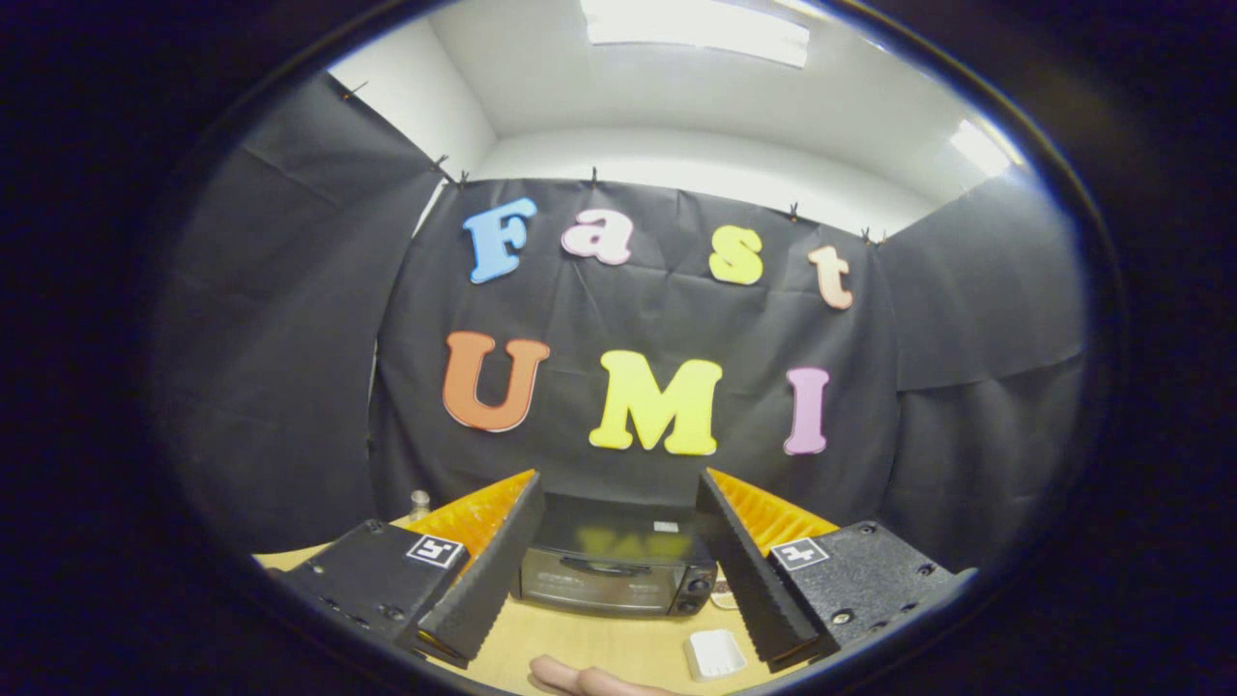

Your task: Open the toaster oven, put the food inside, and close the toaster oven door.

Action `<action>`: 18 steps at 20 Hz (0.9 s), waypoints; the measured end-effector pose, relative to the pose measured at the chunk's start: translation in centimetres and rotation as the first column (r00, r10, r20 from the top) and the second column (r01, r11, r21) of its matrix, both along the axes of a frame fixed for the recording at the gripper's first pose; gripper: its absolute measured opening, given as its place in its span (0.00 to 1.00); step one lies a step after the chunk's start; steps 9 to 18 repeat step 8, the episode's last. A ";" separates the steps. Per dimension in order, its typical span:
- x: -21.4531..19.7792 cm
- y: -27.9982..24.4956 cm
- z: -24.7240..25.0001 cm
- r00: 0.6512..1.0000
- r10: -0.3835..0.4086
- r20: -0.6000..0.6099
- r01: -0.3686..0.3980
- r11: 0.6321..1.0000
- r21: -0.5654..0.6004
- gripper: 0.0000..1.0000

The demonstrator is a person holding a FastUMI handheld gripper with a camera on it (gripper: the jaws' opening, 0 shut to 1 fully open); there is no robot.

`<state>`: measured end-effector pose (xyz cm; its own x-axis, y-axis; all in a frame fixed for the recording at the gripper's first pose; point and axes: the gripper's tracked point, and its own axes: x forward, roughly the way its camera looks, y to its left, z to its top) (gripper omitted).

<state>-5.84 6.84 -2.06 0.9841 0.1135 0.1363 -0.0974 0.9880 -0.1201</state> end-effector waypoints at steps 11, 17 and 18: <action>-3.7 -4.0 -3.6 0.997 -0.075 -0.003 0.075 0.994 0.076 1.00; -3.7 -4.0 -3.6 0.997 -0.075 -0.003 0.075 0.994 0.076 1.00; -3.7 -4.0 -3.6 0.997 -0.075 -0.003 0.075 0.994 0.076 1.00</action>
